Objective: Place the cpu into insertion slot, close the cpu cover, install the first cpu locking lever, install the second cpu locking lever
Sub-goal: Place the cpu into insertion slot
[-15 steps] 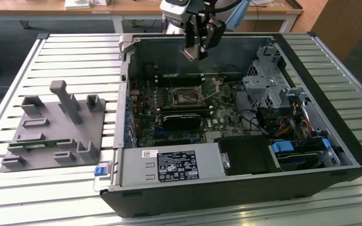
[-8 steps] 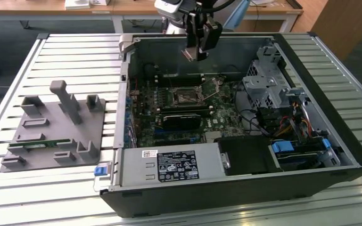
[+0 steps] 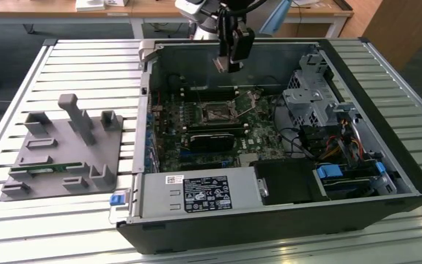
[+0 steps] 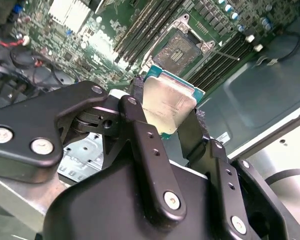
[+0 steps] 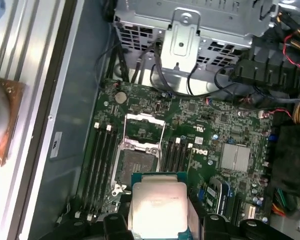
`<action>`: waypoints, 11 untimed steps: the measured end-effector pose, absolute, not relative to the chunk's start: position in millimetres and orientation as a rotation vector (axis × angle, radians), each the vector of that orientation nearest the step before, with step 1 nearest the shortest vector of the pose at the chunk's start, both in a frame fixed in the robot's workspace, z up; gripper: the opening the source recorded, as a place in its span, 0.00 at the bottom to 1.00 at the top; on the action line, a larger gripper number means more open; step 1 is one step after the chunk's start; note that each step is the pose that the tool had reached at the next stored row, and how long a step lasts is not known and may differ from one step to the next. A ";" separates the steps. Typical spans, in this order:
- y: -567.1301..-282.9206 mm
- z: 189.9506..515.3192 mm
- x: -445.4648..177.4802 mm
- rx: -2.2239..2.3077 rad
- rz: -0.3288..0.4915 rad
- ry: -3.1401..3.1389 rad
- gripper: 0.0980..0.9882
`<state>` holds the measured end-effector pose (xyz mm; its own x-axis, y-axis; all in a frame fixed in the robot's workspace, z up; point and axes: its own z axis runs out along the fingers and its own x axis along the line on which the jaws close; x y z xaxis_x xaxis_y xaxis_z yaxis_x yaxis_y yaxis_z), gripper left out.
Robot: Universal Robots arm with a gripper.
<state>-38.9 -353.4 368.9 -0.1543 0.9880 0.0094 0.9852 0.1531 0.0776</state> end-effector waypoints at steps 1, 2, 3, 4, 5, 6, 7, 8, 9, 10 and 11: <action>-353.4 368.5 -39.0 2.032 0.100 2.336 0.48; -353.4 368.1 -39.0 2.049 0.100 2.321 0.48; -353.4 367.7 -39.0 2.065 0.099 2.305 0.48; -353.4 367.4 -39.0 2.077 0.097 2.293 0.48; -353.3 367.1 -39.0 2.085 0.093 2.283 0.48; -353.3 366.8 -39.0 2.088 0.087 2.276 0.48; -353.4 366.4 -39.0 2.089 0.081 2.270 0.48; -353.4 366.0 -38.9 2.090 0.077 2.266 0.48; -353.4 365.4 -38.9 2.091 0.076 2.265 0.48; -353.4 364.5 -38.9 2.091 0.076 2.264 0.48; -353.4 363.4 -38.9 2.092 0.078 2.265 0.48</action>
